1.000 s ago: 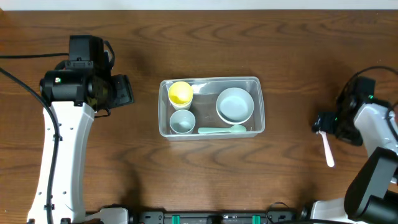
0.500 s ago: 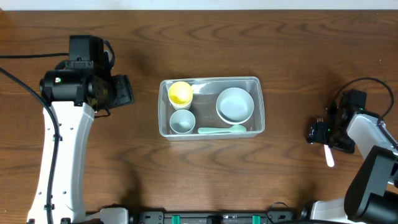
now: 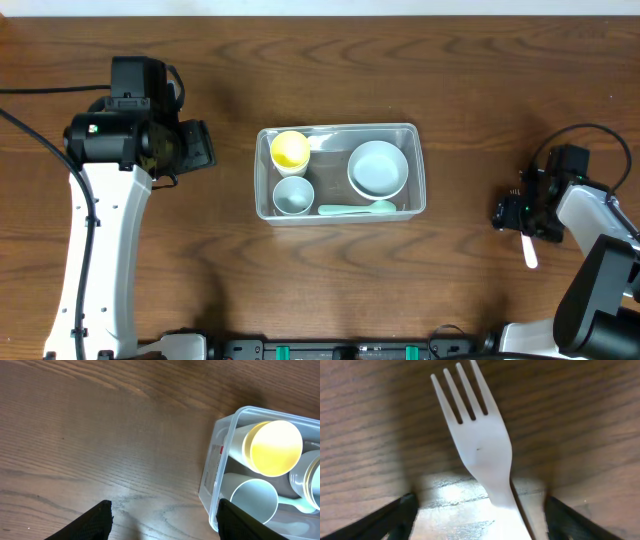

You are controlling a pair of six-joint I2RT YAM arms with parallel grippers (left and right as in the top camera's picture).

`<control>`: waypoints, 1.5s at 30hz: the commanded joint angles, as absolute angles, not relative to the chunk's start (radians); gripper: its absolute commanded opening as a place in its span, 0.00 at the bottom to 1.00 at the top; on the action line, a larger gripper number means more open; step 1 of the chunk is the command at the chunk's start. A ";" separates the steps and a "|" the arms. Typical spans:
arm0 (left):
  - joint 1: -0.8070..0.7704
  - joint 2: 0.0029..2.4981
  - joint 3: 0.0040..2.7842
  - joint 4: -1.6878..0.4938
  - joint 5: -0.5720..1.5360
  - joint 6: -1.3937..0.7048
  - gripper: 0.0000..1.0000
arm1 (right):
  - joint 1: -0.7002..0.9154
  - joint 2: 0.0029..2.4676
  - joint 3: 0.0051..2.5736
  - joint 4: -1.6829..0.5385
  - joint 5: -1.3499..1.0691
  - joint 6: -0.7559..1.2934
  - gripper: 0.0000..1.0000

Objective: Pack container
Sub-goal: 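Grasp the white fork with the right gripper and lift it, then lower the fork into the container onto the bowls and release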

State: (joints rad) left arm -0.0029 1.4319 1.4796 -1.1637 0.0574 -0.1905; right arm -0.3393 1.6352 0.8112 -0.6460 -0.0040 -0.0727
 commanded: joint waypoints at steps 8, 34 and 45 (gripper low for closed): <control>0.000 1.433 1.477 -1.167 0.060 -0.193 0.67 | -0.341 1.688 0.789 -0.648 -0.045 -0.084 0.50; 0.000 1.433 1.477 -1.167 0.060 -0.192 0.68 | -0.339 1.673 0.845 -0.618 -0.147 -0.060 0.01; 0.000 1.433 1.477 -1.167 0.060 -0.193 0.67 | -0.149 1.443 1.251 -0.777 -0.334 -0.163 0.01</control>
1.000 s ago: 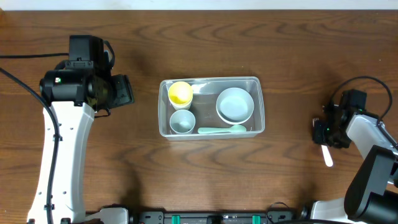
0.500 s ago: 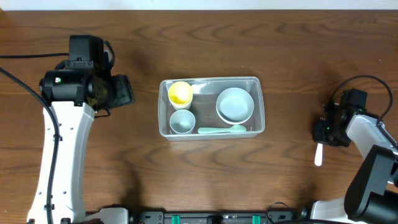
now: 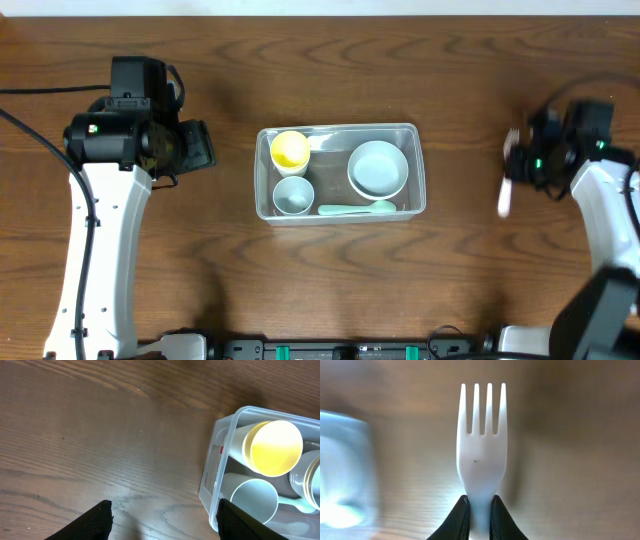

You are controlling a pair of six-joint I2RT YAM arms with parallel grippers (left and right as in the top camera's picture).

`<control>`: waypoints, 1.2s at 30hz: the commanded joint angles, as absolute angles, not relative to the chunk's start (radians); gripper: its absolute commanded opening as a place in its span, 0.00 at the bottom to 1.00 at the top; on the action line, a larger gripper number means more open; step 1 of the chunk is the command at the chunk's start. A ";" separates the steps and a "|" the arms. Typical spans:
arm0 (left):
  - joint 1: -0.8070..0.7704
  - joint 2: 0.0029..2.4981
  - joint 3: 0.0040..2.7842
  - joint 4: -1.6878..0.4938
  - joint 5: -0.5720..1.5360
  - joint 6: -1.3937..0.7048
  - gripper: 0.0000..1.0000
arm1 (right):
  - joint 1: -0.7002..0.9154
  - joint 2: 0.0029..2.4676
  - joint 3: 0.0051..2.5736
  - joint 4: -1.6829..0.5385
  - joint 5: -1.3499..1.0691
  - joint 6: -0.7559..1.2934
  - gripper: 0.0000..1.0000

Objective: Pack container
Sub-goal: 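Lower the fork into the container onto the bowls and release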

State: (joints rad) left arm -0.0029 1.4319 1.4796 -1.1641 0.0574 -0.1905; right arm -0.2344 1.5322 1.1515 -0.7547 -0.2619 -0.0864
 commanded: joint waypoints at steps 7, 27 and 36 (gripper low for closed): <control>0.000 1.433 1.477 -1.167 0.060 -0.193 0.67 | 0.239 1.396 1.387 -0.839 -0.124 -0.426 0.01; 0.000 1.433 1.477 -1.170 0.060 -0.192 0.67 | 0.630 1.717 1.385 -0.953 -0.001 -0.621 0.04; 0.000 1.433 1.477 -1.170 0.060 -0.192 0.68 | 0.628 1.711 1.386 -0.950 0.000 -0.603 0.64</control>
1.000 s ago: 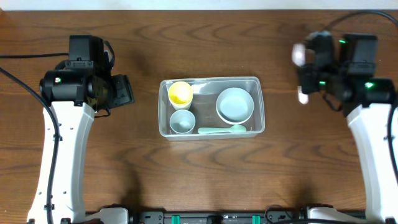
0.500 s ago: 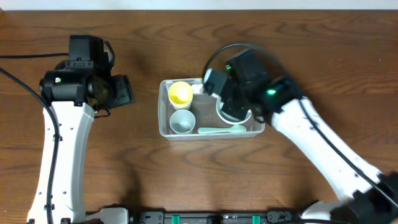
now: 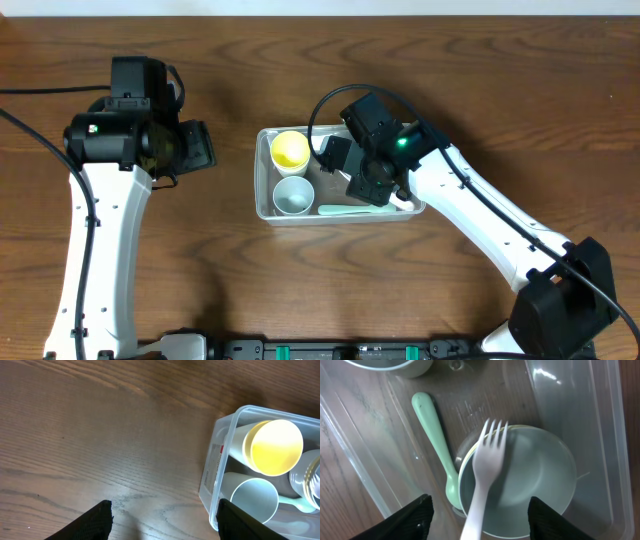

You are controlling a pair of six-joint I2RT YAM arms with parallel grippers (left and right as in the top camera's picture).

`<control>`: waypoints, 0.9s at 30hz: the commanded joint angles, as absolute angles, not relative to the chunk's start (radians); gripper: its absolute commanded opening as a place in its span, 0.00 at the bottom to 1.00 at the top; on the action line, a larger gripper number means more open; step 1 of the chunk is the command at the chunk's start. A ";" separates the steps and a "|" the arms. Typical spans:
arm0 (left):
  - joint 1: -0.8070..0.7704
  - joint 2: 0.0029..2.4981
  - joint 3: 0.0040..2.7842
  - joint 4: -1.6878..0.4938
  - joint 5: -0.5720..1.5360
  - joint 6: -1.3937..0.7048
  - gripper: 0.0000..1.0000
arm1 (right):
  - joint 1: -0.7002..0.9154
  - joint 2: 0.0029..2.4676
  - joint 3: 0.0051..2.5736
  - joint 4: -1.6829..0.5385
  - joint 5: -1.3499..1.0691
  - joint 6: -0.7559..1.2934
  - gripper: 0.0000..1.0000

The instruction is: Pack container

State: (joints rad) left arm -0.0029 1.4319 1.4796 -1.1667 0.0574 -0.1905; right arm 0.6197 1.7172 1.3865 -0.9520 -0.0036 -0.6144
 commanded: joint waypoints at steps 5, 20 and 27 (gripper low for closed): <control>0.000 1.433 1.477 -1.170 0.060 -0.192 0.67 | 0.620 1.677 1.388 -0.895 0.000 -0.515 0.61; 0.000 1.433 1.477 -1.170 0.060 -0.192 0.67 | 0.437 1.414 1.388 -0.727 0.104 -0.097 0.90; -0.006 1.433 1.477 -1.083 0.061 -0.156 0.72 | 0.173 1.390 1.387 -0.738 0.101 0.093 0.99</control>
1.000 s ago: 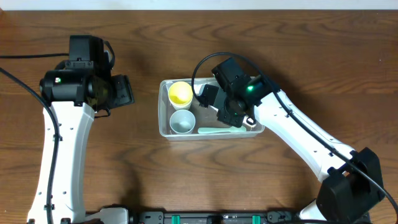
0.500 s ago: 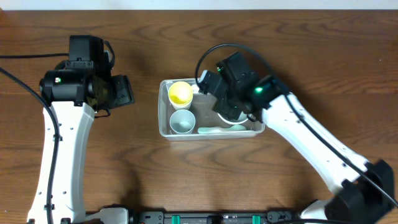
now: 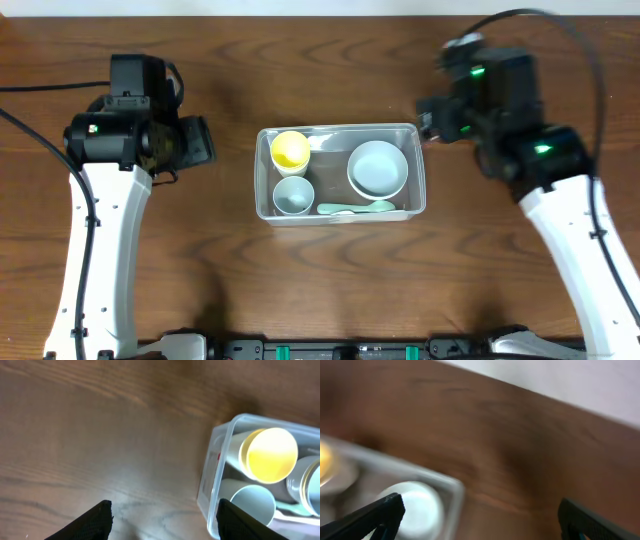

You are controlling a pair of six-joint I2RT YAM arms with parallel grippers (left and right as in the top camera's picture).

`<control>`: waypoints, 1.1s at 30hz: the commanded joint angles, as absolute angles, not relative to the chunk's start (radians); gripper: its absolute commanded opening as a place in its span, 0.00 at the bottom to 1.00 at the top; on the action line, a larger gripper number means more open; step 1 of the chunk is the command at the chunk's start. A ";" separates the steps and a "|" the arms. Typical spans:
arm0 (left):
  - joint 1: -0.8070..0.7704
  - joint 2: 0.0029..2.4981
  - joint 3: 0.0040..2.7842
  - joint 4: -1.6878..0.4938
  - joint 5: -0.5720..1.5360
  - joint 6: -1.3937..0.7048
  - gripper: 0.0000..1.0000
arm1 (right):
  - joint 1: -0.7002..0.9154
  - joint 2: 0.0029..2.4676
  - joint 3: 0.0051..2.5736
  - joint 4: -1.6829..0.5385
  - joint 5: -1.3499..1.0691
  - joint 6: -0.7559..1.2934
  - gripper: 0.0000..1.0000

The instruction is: Pack container

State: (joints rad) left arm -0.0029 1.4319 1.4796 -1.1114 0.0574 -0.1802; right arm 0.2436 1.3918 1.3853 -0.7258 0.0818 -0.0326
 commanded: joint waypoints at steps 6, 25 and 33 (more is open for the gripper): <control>-0.080 1.454 1.477 -0.949 0.060 0.004 0.80 | 0.049 1.421 1.387 -0.758 0.101 0.093 0.99; -0.072 1.425 1.477 -0.972 0.060 -0.057 0.98 | 0.027 1.311 1.387 -0.785 0.102 0.157 0.99; -0.073 1.183 1.361 -0.968 0.060 -0.062 0.98 | 0.027 1.066 1.239 -0.807 0.135 0.219 0.93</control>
State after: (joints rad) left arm -0.0742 1.2713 1.4288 -0.9749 0.0612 -0.0486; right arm 0.0364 1.1439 1.3121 -0.8043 0.1085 0.1646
